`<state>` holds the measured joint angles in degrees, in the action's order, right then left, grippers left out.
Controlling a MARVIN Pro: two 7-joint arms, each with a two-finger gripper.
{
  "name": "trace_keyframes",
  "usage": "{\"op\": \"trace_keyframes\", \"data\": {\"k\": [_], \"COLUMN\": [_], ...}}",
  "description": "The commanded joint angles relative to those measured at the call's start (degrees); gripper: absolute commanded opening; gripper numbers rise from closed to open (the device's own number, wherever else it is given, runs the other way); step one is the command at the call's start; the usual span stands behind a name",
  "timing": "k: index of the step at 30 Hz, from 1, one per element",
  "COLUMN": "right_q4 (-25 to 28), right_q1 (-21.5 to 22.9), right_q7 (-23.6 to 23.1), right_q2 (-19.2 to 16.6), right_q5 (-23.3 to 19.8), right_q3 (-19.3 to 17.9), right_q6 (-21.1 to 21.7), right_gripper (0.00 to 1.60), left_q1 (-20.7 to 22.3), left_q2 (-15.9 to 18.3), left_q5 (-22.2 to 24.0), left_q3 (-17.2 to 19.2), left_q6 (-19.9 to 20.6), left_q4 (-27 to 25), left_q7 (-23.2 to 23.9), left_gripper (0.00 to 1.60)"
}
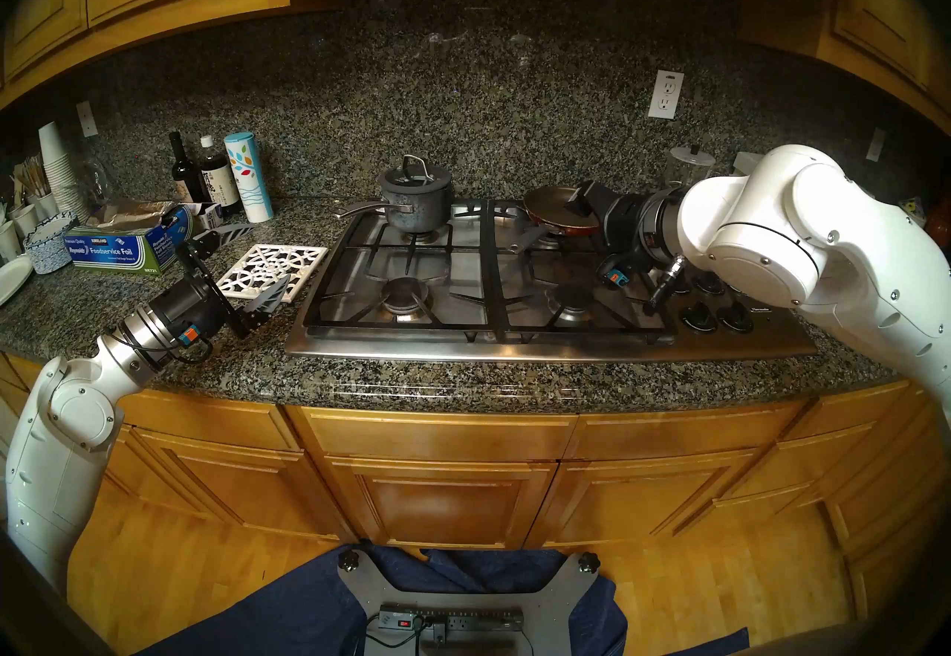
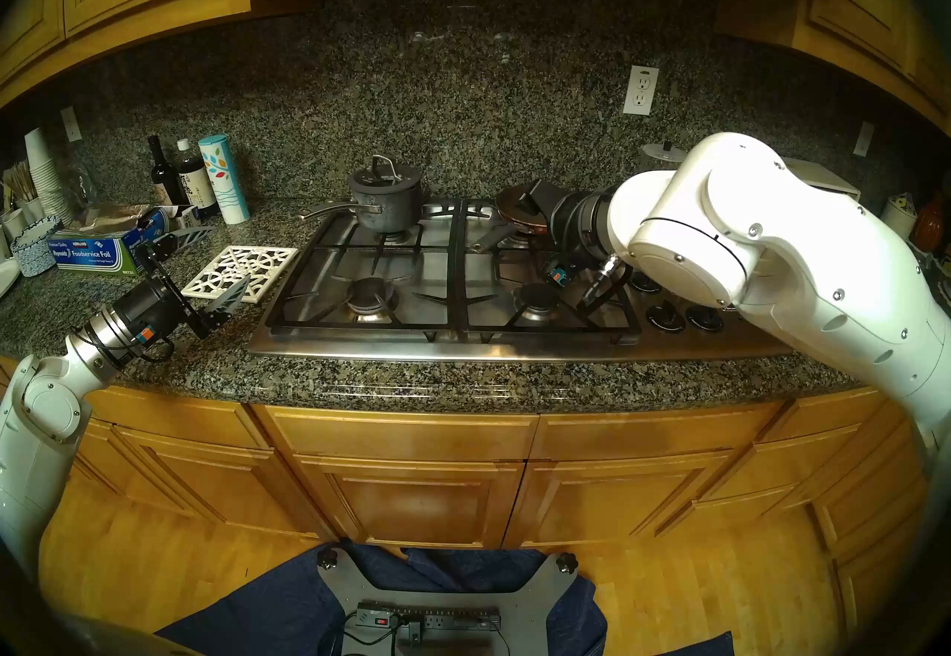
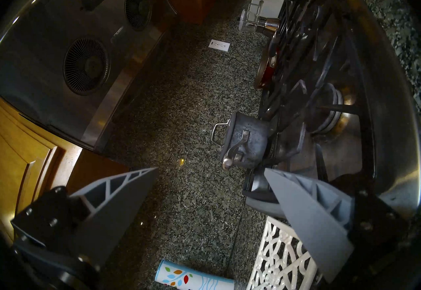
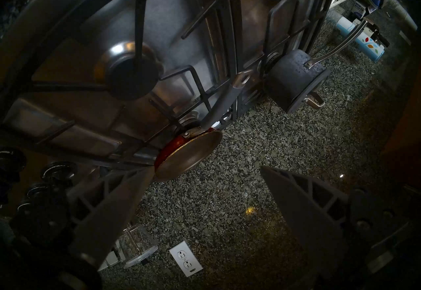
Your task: Pick up the pot, put it on the stove, take off the pot lid
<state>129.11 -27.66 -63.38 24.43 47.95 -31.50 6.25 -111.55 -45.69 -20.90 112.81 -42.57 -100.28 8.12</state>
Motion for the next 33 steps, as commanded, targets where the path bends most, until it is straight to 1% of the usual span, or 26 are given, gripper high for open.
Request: {"op": "trace_keyframes", "data": {"k": [1,6,10,20,26,28,29,30,31,32,33], "right_q4": [0.0,0.0,0.0,0.0,0.0,0.0,0.0,0.0,0.0,0.0,0.0], "right_q1": [1.3,1.4,1.4,1.4,1.4,1.4,1.4,1.4,1.4,1.4,1.4], "right_q7": [0.2,0.3,0.3,0.3,0.3,0.3,0.3,0.3,0.3,0.3,0.3], "right_q2": [-0.1,-0.2,-0.2,-0.2,-0.2,-0.2,-0.2,-0.2,-0.2,-0.2,-0.2], "right_q5": [0.3,0.3,0.3,0.3,0.3,0.3,0.3,0.3,0.3,0.3,0.3], "right_q3": [-1.3,-1.2,-1.2,-1.1,-1.1,-1.1,-1.1,-1.1,-1.1,-1.1,-1.1], "right_q6": [0.2,0.2,0.2,0.2,0.2,0.2,0.2,0.2,0.2,0.2,0.2], "right_gripper": [1.60,1.60,1.60,1.60,1.60,1.60,1.60,1.60,1.60,1.60,1.60], "left_q1": [0.8,2.1,4.0,7.8,10.6,12.4,12.2,13.8,13.2,14.3,14.3], "left_q2": [0.1,-0.4,-0.7,-0.4,0.0,-0.3,0.2,-0.3,0.4,0.2,0.5], "left_q5": [-0.4,-3.4,-5.1,-5.4,-5.4,-5.7,-5.6,-6.0,-5.7,-5.9,-5.8], "left_q3": [1.0,0.4,-0.7,-3.2,-5.9,-7.2,-7.9,-8.8,-9.3,-10.2,-10.7], "left_q6": [0.5,0.7,1.9,4.6,6.8,7.4,8.3,8.5,9.6,10.1,11.0], "left_q4": [-0.9,-0.3,-0.2,-1.6,-1.9,-1.7,-2.2,-1.9,-2.6,-2.5,-2.8], "left_q7": [-0.5,-1.5,-2.0,-1.7,-1.5,-1.3,-1.6,-1.2,-1.6,-1.3,-1.6], "left_gripper": [1.60,1.60,1.60,1.60,1.60,1.60,1.60,1.60,1.60,1.60,1.60]}}
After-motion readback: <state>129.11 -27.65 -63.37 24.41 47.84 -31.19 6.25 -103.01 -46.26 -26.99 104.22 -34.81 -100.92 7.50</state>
